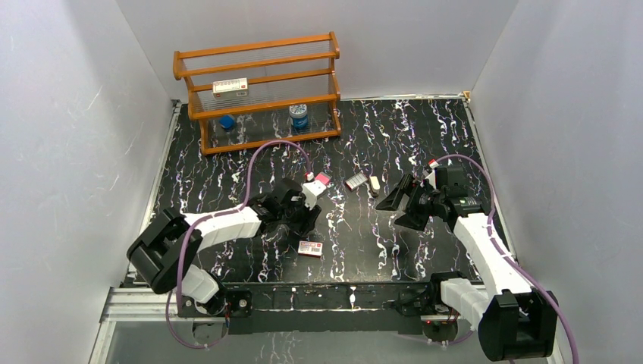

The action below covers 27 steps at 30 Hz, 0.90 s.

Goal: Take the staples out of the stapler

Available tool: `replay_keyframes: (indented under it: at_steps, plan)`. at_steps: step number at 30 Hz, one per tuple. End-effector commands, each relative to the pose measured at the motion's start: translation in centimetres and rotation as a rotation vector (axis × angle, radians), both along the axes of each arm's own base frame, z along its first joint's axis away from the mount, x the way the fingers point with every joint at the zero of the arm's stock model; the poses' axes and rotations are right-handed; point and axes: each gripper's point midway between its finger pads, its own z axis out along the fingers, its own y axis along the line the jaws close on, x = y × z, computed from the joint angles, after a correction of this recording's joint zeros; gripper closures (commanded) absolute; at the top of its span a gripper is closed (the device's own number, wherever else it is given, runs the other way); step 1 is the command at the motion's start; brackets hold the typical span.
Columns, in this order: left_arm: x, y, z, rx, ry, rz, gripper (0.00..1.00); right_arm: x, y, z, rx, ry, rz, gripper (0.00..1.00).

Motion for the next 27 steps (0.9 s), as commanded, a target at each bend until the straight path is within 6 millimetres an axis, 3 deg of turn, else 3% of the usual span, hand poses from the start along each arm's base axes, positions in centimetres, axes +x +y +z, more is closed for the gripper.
replay_keyframes:
  at_steps: [1,6,13,18,23,27]
  plan:
    - [1.2,-1.0,0.9,-0.016,-0.050,-0.026,0.59,-0.1,0.0,0.2,-0.009,-0.008,0.016,0.07]
    - [1.5,-0.7,0.6,0.027,-0.034,-0.012,0.70,0.4,0.1,0.9,0.008,-0.033,-0.001,0.08]
    - [1.4,-1.9,4.2,-0.101,-0.090,-0.021,0.81,0.5,0.8,1.4,0.043,-0.079,0.049,0.09]
    - [0.0,-2.9,5.8,-0.181,-0.082,-0.107,1.00,0.9,2.4,2.1,0.143,-0.117,0.117,0.09]
    - [-0.7,-4.2,5.8,-0.215,-0.047,-0.181,1.00,1.7,3.7,2.1,0.152,-0.130,0.153,0.09]
    - [-1.0,-5.3,5.9,-0.249,-0.019,-0.218,1.00,1.2,5.6,1.1,0.132,-0.090,0.239,0.09]
